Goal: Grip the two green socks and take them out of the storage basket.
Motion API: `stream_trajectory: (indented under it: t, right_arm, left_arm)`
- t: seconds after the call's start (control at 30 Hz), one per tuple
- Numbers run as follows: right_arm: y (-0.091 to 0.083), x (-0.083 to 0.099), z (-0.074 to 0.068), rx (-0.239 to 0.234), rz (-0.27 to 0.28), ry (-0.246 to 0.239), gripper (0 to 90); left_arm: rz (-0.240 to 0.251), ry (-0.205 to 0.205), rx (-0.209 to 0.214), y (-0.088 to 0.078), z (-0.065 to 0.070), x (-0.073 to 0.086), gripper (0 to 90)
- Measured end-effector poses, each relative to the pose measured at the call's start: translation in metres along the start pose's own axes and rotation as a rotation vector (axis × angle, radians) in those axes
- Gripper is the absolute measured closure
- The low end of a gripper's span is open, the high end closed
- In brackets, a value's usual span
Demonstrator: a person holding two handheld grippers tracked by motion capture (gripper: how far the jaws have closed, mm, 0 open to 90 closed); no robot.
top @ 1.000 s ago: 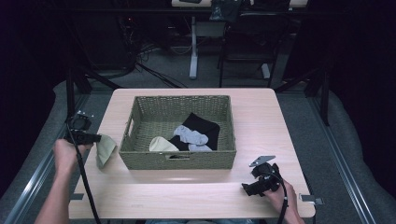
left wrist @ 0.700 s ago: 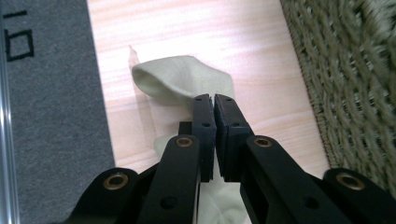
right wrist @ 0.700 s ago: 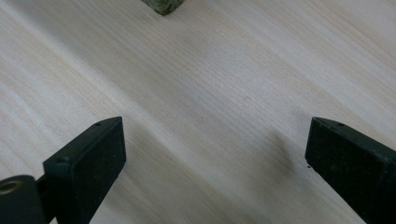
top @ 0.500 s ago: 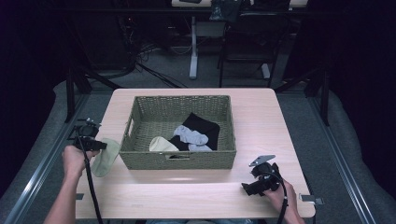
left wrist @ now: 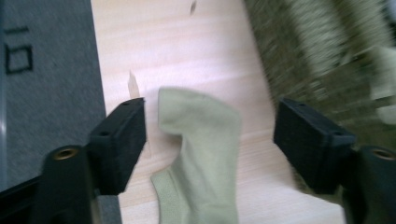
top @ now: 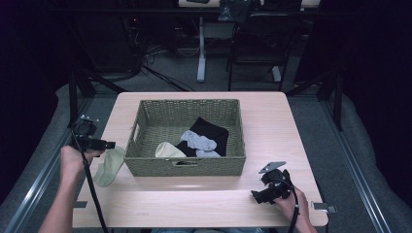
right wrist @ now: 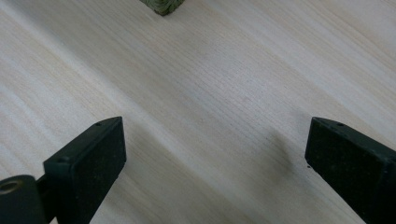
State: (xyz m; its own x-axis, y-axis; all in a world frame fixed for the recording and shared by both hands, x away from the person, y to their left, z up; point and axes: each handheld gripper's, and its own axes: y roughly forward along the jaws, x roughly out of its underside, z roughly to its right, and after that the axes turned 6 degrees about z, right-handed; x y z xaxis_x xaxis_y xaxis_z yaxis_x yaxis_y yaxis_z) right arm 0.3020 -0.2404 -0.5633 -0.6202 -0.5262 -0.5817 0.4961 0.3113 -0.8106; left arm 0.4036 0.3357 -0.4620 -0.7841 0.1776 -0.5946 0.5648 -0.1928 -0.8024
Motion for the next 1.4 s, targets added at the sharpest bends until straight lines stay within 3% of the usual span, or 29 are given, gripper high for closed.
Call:
stream_trajectory:
  t: [0.07, 0.1, 0.23, 0.37, 0.4, 0.43, 0.6, 0.63, 0.83, 0.93, 1.07, 1.4]
  right_arm:
    - [0.000, 0.000, 0.000, -0.004, 0.008, 0.010, 4.7]
    - [0.000, 0.000, 0.001, -0.006, 0.010, 0.008, 4.7]
    - [0.000, -0.001, 0.001, -0.006, 0.006, 0.008, 4.7]
    - [0.000, -0.001, 0.000, -0.008, 0.011, -0.005, 4.8]
    - [0.000, -0.001, 0.000, -0.008, 0.011, -0.005, 4.8]
    - [0.000, 0.000, 0.000, -0.013, 0.007, 0.000, 4.8]
    - [0.000, 0.000, 0.001, -0.012, 0.010, 0.006, 4.9]
    - [0.000, -0.001, 0.001, -0.013, 0.007, 0.004, 5.0]
    - [-0.001, 0.001, 0.000, -0.011, -0.003, -0.005, 5.0]
    - [0.000, 0.001, 0.001, -0.018, 0.012, 0.006, 5.1]
    - [-0.001, 0.000, 0.001, -0.013, -0.006, -0.011, 5.2]
    - [-0.001, 0.000, 0.000, -0.013, -0.009, -0.010, 5.5]
  left_arm:
    - [0.010, 0.015, 0.005, -0.009, 0.005, -0.006, 19.2]
    - [0.028, 0.042, 0.018, -0.020, 0.013, -0.015, 15.8]
    - [0.081, 0.098, 0.033, -0.039, 0.035, -0.038, 12.4]
    - [0.095, 0.146, 0.047, -0.041, 0.056, -0.055, 8.8]
    - [0.095, 0.146, 0.047, -0.041, 0.056, -0.055, 8.3]
    - [0.086, 0.173, 0.055, -0.038, 0.065, -0.062, 8.3]
    - [0.064, 0.212, 0.073, -0.024, 0.083, -0.072, 7.9]
    - [0.042, 0.231, 0.086, -0.013, 0.093, -0.075, 7.6]
    - [-0.017, 0.294, 0.135, 0.015, 0.116, -0.076, 7.5]
    - [-0.058, 0.328, 0.152, 0.030, 0.124, -0.076, 8.5]
    - [-0.101, 0.353, 0.175, 0.049, 0.134, -0.072, 9.7]
    - [-0.203, 0.423, 0.231, 0.081, 0.153, -0.067, 11.8]
